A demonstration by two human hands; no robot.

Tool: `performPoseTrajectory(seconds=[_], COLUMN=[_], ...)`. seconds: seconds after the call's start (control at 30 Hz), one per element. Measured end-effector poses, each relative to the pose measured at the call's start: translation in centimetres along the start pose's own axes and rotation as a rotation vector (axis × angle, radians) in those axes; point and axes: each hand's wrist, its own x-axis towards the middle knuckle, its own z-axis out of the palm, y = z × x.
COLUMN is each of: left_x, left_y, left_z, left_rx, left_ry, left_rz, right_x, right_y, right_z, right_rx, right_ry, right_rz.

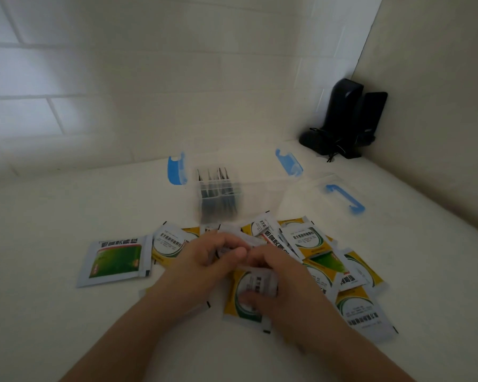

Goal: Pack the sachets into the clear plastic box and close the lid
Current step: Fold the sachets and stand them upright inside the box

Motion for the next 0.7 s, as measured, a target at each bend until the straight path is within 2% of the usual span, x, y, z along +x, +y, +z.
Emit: performPoseTrajectory(seconds=[0.1,0.2,0.3,0.43,0.57,0.7], left_x=[-0.13,-0.11,-0.11,0.06,-0.40,-0.72], left_y=[0.11,0.26,0.27,0.17,-0.10,-0.05], left_z=[0.30,0.53,0.27,-0.21,-0.20,0.38], left_rx=[0.035,0.071,-0.077,-0.212,-0.172,-0.116], left_ry=[-0.070,-0.065,-0.004,0.043,-0.066,-0.158], left_rz=[-0.005,0.037,0.041,0.044,0.040,0.056], right_x=[0.34,0.37,0.17,-0.10,0.03,0.09], right_y=[-0.18,-0.41,-0.26,-0.17,0.26,0.40], right_z=[-0.14,-0.26,-0.57,-0.70,-1.03,-0.51], right_rx=[0.031,0.066,0.142,0.180,0.216,0.152], right_ry=[0.088,0.182,0.243,0.228,0.349,0.339], right_rz=[-0.037,-0.064,-0.042,-0.054,-0.089,-0.130])
